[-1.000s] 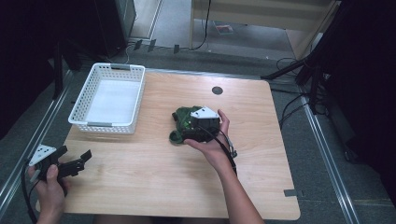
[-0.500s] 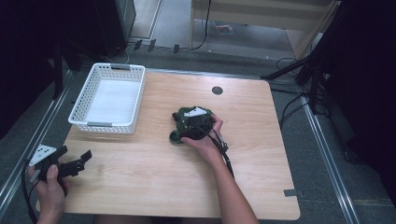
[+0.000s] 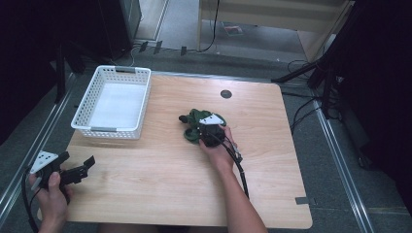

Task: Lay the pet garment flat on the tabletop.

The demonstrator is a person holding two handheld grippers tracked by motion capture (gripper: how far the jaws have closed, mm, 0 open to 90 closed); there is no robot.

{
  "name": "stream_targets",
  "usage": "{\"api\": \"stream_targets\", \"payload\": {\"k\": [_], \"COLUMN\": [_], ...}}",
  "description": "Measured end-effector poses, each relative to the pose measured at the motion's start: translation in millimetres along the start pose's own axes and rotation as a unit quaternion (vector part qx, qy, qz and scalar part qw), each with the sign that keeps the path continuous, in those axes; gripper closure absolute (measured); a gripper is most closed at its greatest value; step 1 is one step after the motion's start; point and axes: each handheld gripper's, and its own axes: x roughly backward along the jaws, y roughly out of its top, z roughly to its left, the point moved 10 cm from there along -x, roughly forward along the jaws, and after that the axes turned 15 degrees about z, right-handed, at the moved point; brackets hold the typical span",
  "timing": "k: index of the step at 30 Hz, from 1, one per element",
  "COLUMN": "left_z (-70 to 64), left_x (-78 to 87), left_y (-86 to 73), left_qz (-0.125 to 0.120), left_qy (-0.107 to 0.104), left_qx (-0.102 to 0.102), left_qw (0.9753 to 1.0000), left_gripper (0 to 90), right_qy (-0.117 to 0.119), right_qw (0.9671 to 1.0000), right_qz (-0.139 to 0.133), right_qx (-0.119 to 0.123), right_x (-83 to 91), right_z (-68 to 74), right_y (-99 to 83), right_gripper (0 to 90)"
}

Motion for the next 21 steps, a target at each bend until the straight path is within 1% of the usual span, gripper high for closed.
{"api": "stream_targets", "payload": {"k": [1, 2, 3, 4, 5, 7, 8, 9, 10, 11, 12, 14, 15, 16, 17, 18, 19, 20, 21], "left_z": [-0.8, -1.6, -4.1, -5.7, -7.4, -11.0, -14.6, -17.4, -22.2, -34.3, -34.3, -47.4, -54.0, -67.0, -67.0, -73.9, -81.1, -86.5, -96.2], "left_x": [0.4, 1.3, 2.2, 2.8, 3.7, 5.6, 6.9, 7.8, 8.9, 10.8, 10.8, 11.0, 10.5, 8.9, 8.9, 8.1, 7.5, 7.0, 6.2], "left_y": [0.2, 0.4, 0.7, 1.4, 2.3, 6.1, 8.8, 10.5, 12.9, 17.9, 17.9, 23.7, 27.0, 33.9, 33.9, 37.7, 41.2, 44.0, 48.4], "left_qz": [0.000, 0.001, 0.005, 0.006, 0.006, 0.000, -0.001, -0.002, -0.004, -0.006, -0.006, -0.009, -0.009, -0.011, -0.011, -0.013, -0.014, -0.016, -0.018], "left_qy": [0.001, 0.004, 0.000, -0.003, -0.010, -0.025, -0.029, -0.027, -0.027, -0.035, -0.035, -0.045, -0.049, -0.059, -0.059, -0.065, -0.070, -0.074, -0.083], "left_qx": [-0.002, -0.009, -0.017, -0.022, -0.024, -0.013, -0.015, -0.018, -0.024, -0.035, -0.035, -0.041, -0.045, -0.053, -0.053, -0.056, -0.059, -0.062, -0.066], "left_qw": [1.0000, 1.0000, 0.9998, 0.9997, 0.9996, 0.9996, 0.9995, 0.9995, 0.9993, 0.9988, 0.9988, 0.9981, 0.9977, 0.9968, 0.9968, 0.9963, 0.9957, 0.9952, 0.9942], "left_gripper": [0.0, 0.0, 0.0, 0.0, 0.0, 0.0, 0.0, 0.0, 0.0, 0.0, 0.0, 0.0, 0.0, 0.0, 0.0, 0.0, 0.0, 0.0, 0.0], "right_qy": [-0.004, -0.009, -0.013, -0.014, -0.011, -0.007, 0.000, 0.009, 0.011, 0.022, 0.022, 0.028, 0.045, 0.047, 0.047, 0.049, 0.054, 0.054, 0.058], "right_qw": [1.0000, 0.9999, 0.9997, 0.9995, 0.9994, 0.9988, 0.9984, 0.9980, 0.9975, 0.9965, 0.9965, 0.9953, 0.9939, 0.9933, 0.9933, 0.9926, 0.9911, 0.9911, 0.9897], "right_qz": [-0.005, -0.010, -0.016, -0.023, -0.027, -0.042, -0.050, -0.058, -0.064, -0.075, -0.075, -0.086, -0.092, -0.098, -0.098, -0.101, -0.109, -0.109, -0.116], "right_qx": [0.002, 0.008, 0.013, 0.016, 0.017, 0.022, 0.026, 0.025, 0.027, 0.029, 0.029, 0.034, 0.040, 0.041, 0.041, 0.047, 0.054, 0.054, 0.060], "right_x": [2.8, 5.9, 9.8, 15.7, 19.9, 32.8, 40.1, 49.7, 55.4, 70.9, 70.9, 85.6, 99.1, 106.0, 106.0, 112.4, 125.4, 125.4, 137.5], "right_z": [-0.9, -1.9, -2.6, -3.2, -3.1, -2.9, -2.2, -1.3, -1.2, 0.9, 0.9, 3.0, 7.5, 10.0, 10.0, 12.6, 18.0, 18.0, 23.5], "right_y": [0.4, 0.8, 1.5, 2.8, 3.7, 7.4, 9.2, 10.9, 11.9, 13.4, 13.4, 14.1, 13.7, 13.4, 13.4, 12.5, 9.9, 9.9, 6.3], "right_gripper": [74.8, 75.3, 75.5, 75.7, 75.7, 75.7, 75.7, 75.7, 75.7, 75.6, 75.6, 75.4, 75.4, 75.4, 75.4, 75.4, 75.3, 75.3, 75.3]}}
